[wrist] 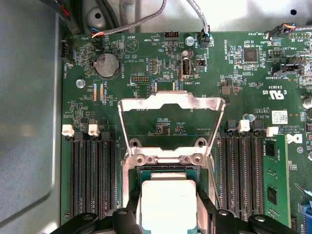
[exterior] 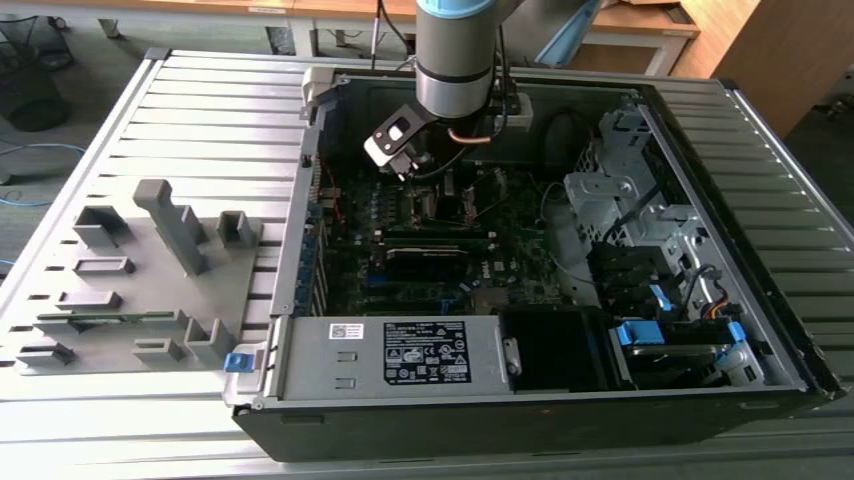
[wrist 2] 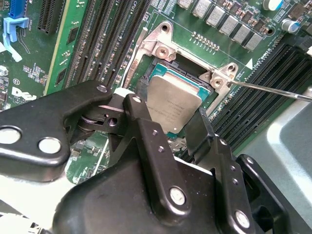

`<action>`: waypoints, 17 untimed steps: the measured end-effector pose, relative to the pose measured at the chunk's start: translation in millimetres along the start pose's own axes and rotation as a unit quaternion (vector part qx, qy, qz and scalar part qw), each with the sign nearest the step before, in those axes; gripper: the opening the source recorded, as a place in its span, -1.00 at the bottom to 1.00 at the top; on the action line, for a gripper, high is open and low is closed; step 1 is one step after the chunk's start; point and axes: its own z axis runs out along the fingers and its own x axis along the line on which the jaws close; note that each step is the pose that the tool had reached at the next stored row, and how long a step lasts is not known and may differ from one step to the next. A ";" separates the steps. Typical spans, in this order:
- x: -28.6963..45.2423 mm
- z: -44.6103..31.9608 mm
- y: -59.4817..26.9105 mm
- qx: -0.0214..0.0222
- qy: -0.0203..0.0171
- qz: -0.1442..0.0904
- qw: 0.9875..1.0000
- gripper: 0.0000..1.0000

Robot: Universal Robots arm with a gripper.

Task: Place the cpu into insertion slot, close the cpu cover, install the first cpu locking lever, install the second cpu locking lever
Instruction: 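Place the cpu into insertion slot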

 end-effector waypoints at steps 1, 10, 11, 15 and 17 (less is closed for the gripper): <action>0.0 0.0 0.0 0.000 0.000 0.000 1.000 0.08; 0.0 0.2 0.0 0.000 0.000 0.000 1.000 0.08; 0.0 0.2 0.0 0.000 0.000 0.000 1.000 0.08; 0.0 0.3 0.0 0.000 0.000 0.000 1.000 0.08; 0.0 0.4 0.0 0.000 0.000 0.000 1.000 0.08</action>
